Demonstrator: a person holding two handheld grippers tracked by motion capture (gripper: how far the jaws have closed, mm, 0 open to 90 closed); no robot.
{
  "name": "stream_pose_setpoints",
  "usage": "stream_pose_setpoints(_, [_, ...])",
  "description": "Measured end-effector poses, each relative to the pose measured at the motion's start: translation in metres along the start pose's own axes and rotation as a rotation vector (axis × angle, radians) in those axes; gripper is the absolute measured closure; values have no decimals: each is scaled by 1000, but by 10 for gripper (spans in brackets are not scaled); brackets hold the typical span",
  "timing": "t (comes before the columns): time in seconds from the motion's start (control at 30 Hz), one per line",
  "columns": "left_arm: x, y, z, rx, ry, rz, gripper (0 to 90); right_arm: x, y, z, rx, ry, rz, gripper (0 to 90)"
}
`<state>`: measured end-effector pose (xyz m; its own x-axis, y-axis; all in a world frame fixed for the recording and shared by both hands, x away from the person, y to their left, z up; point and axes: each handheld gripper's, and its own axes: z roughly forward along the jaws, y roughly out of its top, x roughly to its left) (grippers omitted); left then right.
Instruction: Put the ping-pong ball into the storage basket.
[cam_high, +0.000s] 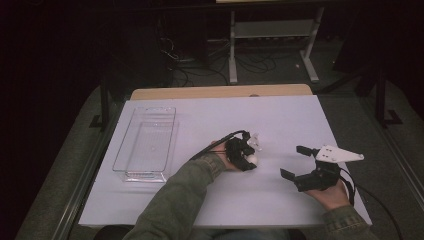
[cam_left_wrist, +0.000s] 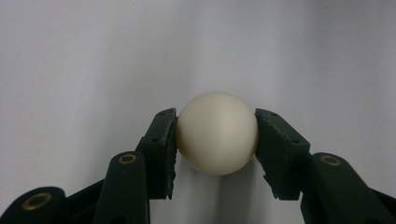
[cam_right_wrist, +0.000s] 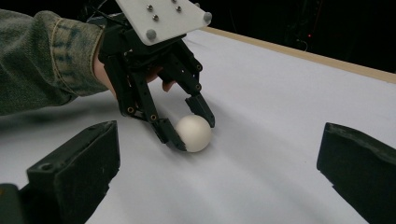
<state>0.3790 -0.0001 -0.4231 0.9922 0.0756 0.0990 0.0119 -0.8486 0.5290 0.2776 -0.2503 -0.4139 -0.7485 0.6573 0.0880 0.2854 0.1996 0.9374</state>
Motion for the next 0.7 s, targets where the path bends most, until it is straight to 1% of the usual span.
stream_pose_setpoints(0.07, [-2,2,-3,-4,1,8,506,0,0,0,0,0,1,0])
stream_pose_setpoints(0.23, [-3,4,-10,-15,11,6,506,0,0,0,1,0,2,0])
stream_pose_setpoints(0.47, [1,2,-24,-36,9,-23,506,0,0,0,2,0,2,0])
stream_pose_setpoints(0.7, [0,3,-40,-50,33,-23,506,0,0,0,2,1,0,0])
